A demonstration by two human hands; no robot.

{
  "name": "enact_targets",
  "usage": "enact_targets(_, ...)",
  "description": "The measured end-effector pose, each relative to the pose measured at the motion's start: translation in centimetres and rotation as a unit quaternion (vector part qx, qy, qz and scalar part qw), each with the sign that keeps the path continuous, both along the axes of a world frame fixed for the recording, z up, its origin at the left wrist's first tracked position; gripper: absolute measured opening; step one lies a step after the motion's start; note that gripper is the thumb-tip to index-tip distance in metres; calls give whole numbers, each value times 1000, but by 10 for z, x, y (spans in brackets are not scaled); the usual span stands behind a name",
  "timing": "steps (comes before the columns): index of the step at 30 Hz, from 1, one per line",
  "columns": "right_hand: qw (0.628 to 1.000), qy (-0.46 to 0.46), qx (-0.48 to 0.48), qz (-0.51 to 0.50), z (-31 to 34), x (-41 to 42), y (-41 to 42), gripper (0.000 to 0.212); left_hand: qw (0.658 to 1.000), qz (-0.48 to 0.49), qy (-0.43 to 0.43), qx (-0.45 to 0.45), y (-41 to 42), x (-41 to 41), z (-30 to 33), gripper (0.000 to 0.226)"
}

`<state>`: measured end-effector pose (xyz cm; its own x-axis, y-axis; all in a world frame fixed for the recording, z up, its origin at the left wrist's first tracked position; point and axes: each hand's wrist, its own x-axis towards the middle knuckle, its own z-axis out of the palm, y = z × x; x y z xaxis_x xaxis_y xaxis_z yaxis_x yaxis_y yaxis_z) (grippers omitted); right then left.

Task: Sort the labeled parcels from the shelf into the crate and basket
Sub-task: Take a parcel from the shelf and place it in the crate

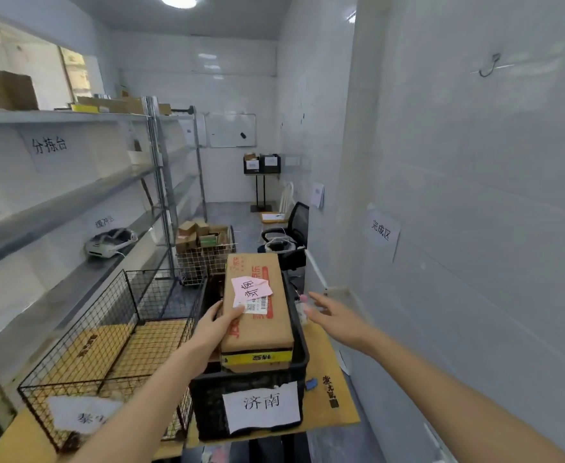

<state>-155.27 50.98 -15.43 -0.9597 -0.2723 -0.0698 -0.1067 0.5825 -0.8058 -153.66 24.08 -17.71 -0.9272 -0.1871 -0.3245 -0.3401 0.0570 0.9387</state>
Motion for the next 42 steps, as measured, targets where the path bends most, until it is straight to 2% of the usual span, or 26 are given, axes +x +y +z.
enact_targets(5,999,-42,12,-6,-51,-98,-29,66,994,-41,-102,26,-24,-99,-61,60)
enact_targets(10,995,-95,15,-35,-97,-163,-48,67,975,-90,-202,21,-30,-168,-119,50)
enact_targets(13,992,-118,24,-30,-118,-186,-50,61,954,-115,-274,49,-26,-192,-151,51)
enact_targets(18,991,-122,41,-35,-143,-220,-51,64,941,-119,-306,75,-27,-226,-193,57)
enact_targets(21,991,-115,69,-20,-157,-232,-51,60,950,-116,-288,38,-27,-236,-216,76)
enact_targets(24,988,-99,111,33,-168,-239,-52,40,951,-132,-276,39,-22,-234,-235,106)
enact_targets(26,982,-82,153,68,-179,-242,-59,46,951,-136,-272,48,-17,-230,-248,112)
enact_targets(29,937,-27,303,174,-210,-248,-62,68,946,-147,-284,59,-15,-225,-267,117)
enact_targets(31,905,4,366,217,-220,-246,-63,79,940,-150,-300,67,-16,-225,-276,113)
enact_targets(36,822,105,500,251,-242,-245,-68,85,937,-161,-306,51,-13,-227,-290,96)
enact_targets(39,803,112,526,256,-259,-248,-78,91,944,-154,-290,42,-16,-232,-298,86)
enact_targets(42,817,26,516,258,-269,-251,-93,106,949,-159,-269,36,-19,-237,-307,86)
